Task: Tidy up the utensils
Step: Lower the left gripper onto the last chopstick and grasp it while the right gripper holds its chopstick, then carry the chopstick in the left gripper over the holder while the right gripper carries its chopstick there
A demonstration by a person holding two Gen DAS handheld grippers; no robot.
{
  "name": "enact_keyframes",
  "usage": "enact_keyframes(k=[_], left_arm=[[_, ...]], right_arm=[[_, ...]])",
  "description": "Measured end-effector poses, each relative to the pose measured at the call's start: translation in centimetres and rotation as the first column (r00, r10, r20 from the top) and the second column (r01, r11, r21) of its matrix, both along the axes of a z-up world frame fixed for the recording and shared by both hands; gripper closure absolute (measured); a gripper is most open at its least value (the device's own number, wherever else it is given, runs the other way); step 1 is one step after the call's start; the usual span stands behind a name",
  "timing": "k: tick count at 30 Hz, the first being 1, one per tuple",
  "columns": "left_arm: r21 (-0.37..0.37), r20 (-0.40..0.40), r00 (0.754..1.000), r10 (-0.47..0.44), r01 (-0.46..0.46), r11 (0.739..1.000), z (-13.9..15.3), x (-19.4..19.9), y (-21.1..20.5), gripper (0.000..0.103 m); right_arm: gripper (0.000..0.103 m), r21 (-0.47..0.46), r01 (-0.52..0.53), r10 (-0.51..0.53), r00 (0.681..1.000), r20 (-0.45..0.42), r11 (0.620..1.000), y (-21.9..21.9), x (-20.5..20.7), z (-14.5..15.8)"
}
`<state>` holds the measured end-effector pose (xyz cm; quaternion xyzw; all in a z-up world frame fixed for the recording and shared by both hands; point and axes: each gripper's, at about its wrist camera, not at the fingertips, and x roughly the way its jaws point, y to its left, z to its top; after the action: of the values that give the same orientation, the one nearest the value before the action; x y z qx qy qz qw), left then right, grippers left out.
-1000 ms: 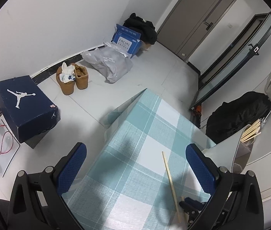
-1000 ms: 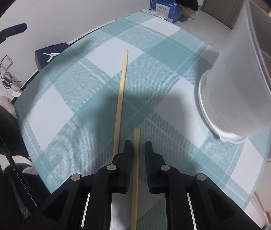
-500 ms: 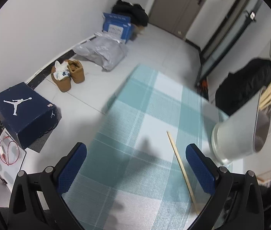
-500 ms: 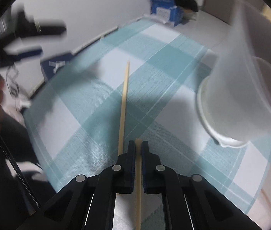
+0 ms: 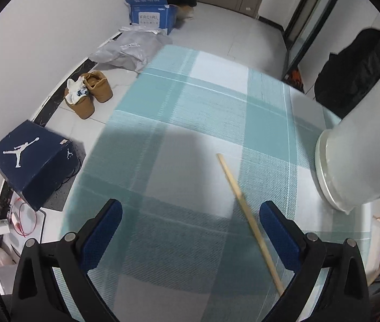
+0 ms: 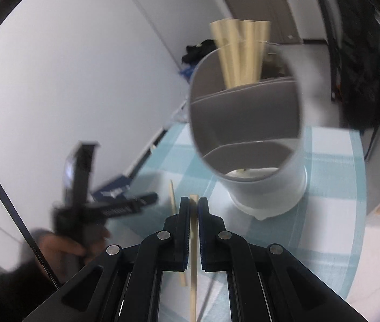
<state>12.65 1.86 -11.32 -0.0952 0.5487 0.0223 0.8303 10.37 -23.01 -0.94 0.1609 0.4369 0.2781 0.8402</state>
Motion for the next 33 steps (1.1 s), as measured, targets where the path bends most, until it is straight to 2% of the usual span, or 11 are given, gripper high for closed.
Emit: enact_keyframes(k=[5,7,10,11,12,13,17,19,26,30,33], left_arm=[[0.039,-0.026,1.000,0.003,-0.002,0.999,-0.3,0.9,-0.9,0.006],[0.050,-0.046,0.999,0.026,-0.024,0.998,-0.6,1.3,-0.8,0.009],[0.111,-0.056,0.997,0.054,-0.047,0.993,-0.6,2.1,-1.3,0.018],[0.125,-0.057,0.997,0.056,-0.049,0.991,-0.6,2.2,-1.6,0.023],[0.121,-0.050,0.997,0.056,-0.050,0.991,-0.3,2.4,-2.0,0.034],[0.118,-0.050,0.997,0.052,-0.046,0.992,-0.2,2.5,-2.3,0.041],[0.102,-0.067,0.998,0.009,-0.002,0.995,0.0,3.2,-4.2,0.085],[0.088,-0.072,0.997,0.008,-0.002,0.996,0.1,3.4,-4.8,0.097],[0.002,-0.041,0.998,0.054,-0.054,0.999,0.5,2.9,-4.2,0.102],[-0.042,0.067,0.995,0.073,-0.071,0.997,3.2,1.2,-3.9,0.102],[-0.071,0.177,0.982,0.066,-0.055,0.996,6.1,-0.6,-3.8,0.102]], right_arm=[[0.098,0.052,0.016,-0.014,0.999,-0.036,0.999,-1.5,0.5,-0.5],[0.098,0.065,0.016,-0.014,0.999,-0.029,0.998,-1.8,0.4,-0.1],[0.098,0.057,0.016,-0.016,1.000,0.007,0.998,-2.5,-0.3,0.9],[0.098,0.057,0.016,-0.017,1.000,0.013,0.998,-2.6,-0.4,1.1],[0.098,0.056,0.016,-0.017,1.000,0.021,0.998,-2.7,-0.5,1.3],[0.098,0.056,0.011,-0.012,1.000,0.027,0.998,-2.7,-0.5,1.5],[0.098,0.052,0.008,-0.010,0.999,0.041,0.999,-2.7,-1.0,1.8],[0.098,0.054,0.007,-0.010,0.999,0.049,0.999,-2.8,-1.2,2.1],[0.098,0.031,0.002,-0.005,0.994,0.106,1.000,-2.6,-1.7,2.9],[0.098,0.017,0.015,-0.017,0.992,0.125,1.000,-2.9,-1.8,2.9],[0.098,0.011,0.030,-0.032,0.989,0.147,0.999,-2.9,-2.0,2.9]])
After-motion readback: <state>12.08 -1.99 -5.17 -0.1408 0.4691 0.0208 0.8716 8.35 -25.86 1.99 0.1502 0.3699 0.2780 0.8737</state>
